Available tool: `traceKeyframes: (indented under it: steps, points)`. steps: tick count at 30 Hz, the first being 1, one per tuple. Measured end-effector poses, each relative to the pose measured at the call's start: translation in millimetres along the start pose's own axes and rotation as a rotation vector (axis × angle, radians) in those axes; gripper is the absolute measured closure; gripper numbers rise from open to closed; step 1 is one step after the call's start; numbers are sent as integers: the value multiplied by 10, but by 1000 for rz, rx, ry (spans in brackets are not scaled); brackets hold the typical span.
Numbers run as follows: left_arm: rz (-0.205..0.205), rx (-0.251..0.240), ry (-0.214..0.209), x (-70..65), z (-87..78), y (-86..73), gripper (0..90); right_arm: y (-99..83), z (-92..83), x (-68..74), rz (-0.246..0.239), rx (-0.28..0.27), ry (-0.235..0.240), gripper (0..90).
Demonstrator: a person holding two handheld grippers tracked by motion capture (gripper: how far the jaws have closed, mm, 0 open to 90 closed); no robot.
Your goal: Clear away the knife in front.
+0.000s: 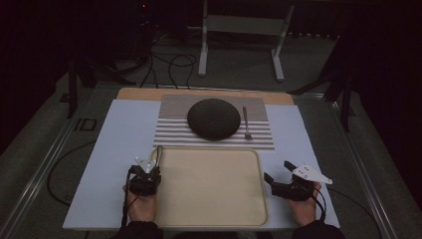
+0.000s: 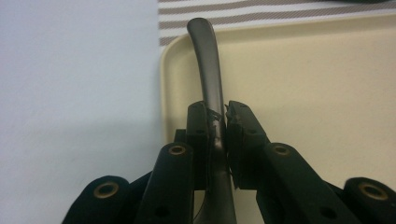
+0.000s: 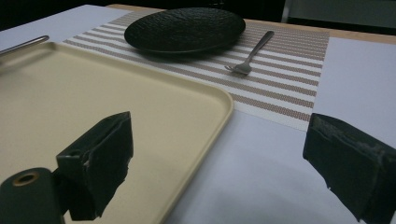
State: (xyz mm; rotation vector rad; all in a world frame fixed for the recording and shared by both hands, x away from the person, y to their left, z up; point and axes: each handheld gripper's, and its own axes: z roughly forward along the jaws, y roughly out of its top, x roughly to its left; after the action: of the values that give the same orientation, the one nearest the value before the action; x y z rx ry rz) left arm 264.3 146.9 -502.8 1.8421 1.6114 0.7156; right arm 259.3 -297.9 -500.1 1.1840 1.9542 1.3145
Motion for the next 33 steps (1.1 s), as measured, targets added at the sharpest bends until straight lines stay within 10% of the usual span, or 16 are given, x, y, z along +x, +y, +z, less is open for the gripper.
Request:
traceKeyframes:
  steps: [17,33]
  points:
    - [10,57,27,-36,72,-81,796,-1,6,5,-4,4,2,86]
    - [11,-95,-134,110,11,4,193,2,18,9,-2,5,3,86]
